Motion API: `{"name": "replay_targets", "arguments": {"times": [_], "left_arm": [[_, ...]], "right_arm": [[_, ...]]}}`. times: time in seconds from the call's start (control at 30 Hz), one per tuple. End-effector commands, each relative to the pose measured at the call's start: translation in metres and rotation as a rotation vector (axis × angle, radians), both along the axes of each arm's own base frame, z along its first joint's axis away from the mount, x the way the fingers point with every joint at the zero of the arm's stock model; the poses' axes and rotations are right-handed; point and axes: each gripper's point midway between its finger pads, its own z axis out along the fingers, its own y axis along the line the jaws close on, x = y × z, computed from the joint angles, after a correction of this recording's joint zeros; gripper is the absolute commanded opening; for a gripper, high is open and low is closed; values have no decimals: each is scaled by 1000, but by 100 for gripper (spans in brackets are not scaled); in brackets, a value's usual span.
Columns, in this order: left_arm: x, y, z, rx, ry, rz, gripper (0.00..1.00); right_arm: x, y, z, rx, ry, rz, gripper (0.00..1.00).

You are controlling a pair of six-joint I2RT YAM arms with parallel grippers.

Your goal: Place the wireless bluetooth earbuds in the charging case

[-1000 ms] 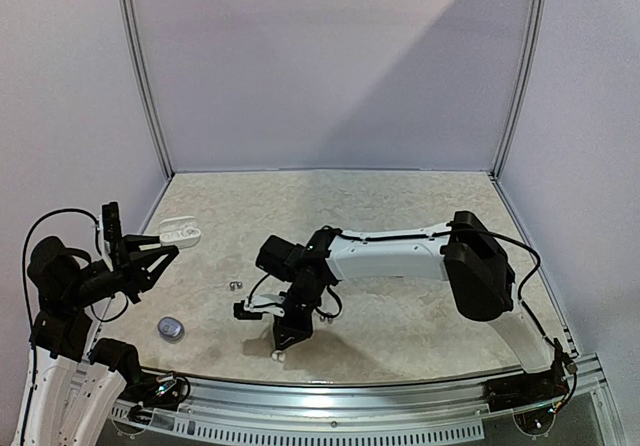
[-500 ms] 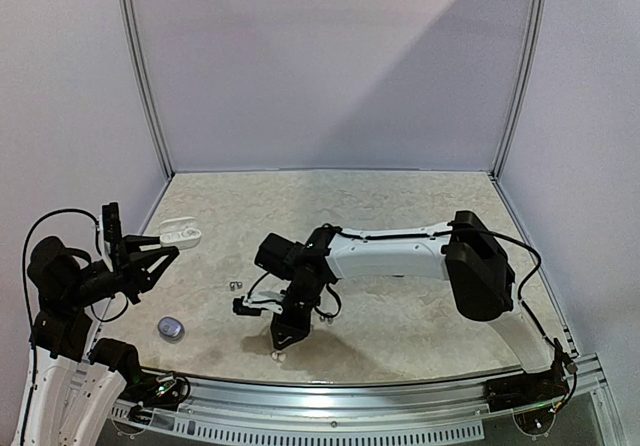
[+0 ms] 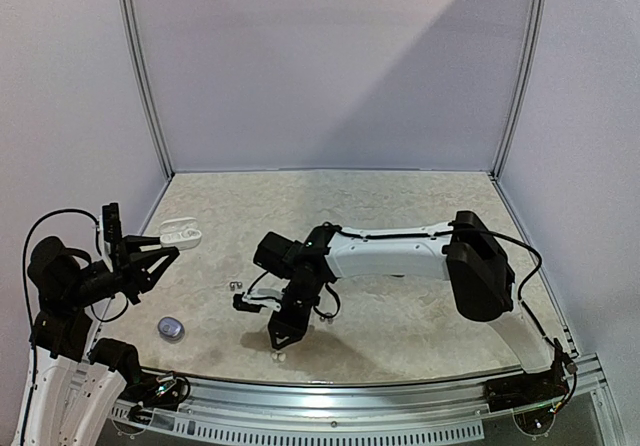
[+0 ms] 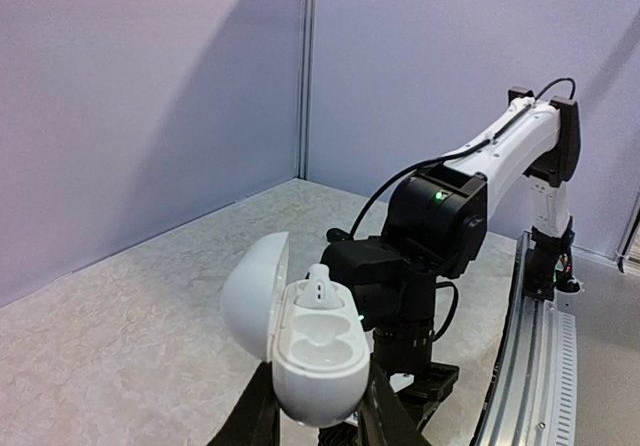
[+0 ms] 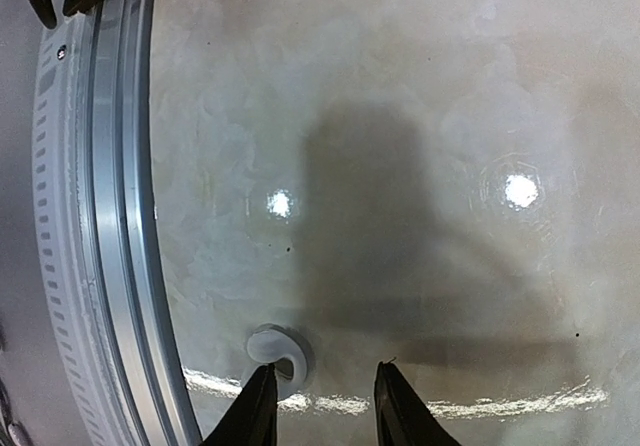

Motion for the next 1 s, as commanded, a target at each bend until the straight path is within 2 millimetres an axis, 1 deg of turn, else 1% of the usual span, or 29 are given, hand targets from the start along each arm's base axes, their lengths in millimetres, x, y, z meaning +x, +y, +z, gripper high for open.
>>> {"name": "replay_targets", "arguments": {"times": [0.0, 0.1, 0.2, 0.4, 0.67, 0.8, 0.97], "left_arm": [[0, -1, -3, 1, -1, -10, 0], [0, -1, -3, 1, -1, -10, 0], [-1, -2, -4, 1, -1, -13, 0], [-2, -2, -3, 0, -3, -19, 0], [-4, -3, -3, 0, -8, -26, 0], [-4, -4, -3, 0, -9, -27, 0], [-6, -5, -2, 0, -14, -35, 0]], "right_arm": [[-2, -5, 1, -25, -9, -12, 35], [-6, -6, -3, -36, -10, -9, 36], [-9, -8, -11, -63, -19, 0, 39], [-14, -11, -20, -90, -28, 8, 38], [-24, -10, -24, -103, -38, 25, 38], [-28, -11, -23, -108, -36, 25, 34], [-33, -10, -19, -99, -29, 28, 19]]}}
